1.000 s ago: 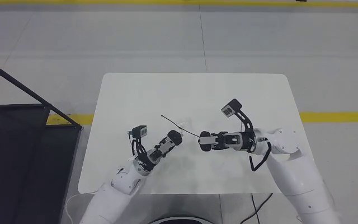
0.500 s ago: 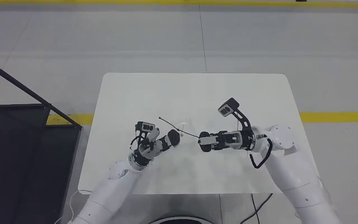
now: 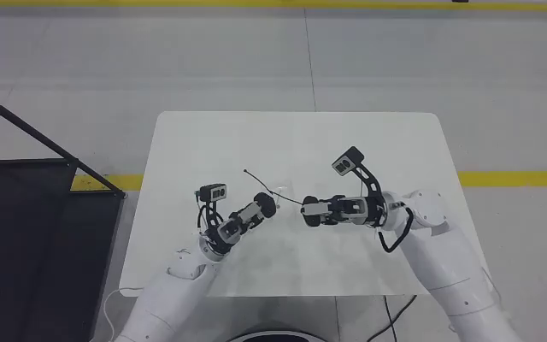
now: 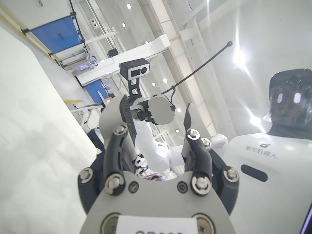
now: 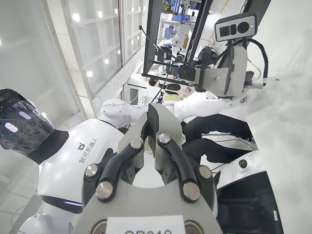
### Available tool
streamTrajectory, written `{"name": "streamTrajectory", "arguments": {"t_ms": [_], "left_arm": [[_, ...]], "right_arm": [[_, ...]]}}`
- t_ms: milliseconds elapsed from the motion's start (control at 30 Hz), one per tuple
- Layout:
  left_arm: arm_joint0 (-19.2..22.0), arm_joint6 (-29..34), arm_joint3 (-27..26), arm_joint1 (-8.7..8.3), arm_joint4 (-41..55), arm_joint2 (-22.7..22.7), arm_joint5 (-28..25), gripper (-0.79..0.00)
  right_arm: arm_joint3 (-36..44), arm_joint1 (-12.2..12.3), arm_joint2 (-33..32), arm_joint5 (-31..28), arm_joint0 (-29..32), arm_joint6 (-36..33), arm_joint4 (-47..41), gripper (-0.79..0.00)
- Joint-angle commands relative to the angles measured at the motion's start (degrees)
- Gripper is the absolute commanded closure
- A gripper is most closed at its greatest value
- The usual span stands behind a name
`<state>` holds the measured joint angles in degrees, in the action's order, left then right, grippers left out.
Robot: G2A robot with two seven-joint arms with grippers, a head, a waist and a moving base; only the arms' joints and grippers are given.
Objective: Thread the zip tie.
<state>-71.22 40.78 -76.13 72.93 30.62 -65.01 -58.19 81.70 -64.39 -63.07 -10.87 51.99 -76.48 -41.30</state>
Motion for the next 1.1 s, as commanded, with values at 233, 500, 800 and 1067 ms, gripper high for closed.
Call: {"name": "streamTrajectory", "arguments": {"t_ms": [233, 500, 800, 1067], "left_arm": [[-6.10, -30.65, -9.33, 3.06, -43.45, -6.34, 0.18, -0.379], [-8.44, -63.38, -10.17, 6.22, -82.38, -5.67, 6.89, -0.366], [-8.93, -90.00, -6.86, 7.23, -109.56, -1.56, 23.60, -0.785], [-8.93, -90.00, -6.86, 7.23, -109.56, -1.56, 23.60, -0.785]], "right_arm": [[-2.00, -0.38, 0.51, 3.27, -0.93, -3.83, -5.50, 0.000], [-4.19, -0.78, 0.39, 5.02, -1.85, -3.99, -8.84, 0.000], [-3.18, -0.86, 0.11, 5.15, -1.21, 0.68, -6.94, 0.000], [-3.08, -0.86, 0.09, 5.17, -1.06, 1.07, -6.93, 0.000]]}}
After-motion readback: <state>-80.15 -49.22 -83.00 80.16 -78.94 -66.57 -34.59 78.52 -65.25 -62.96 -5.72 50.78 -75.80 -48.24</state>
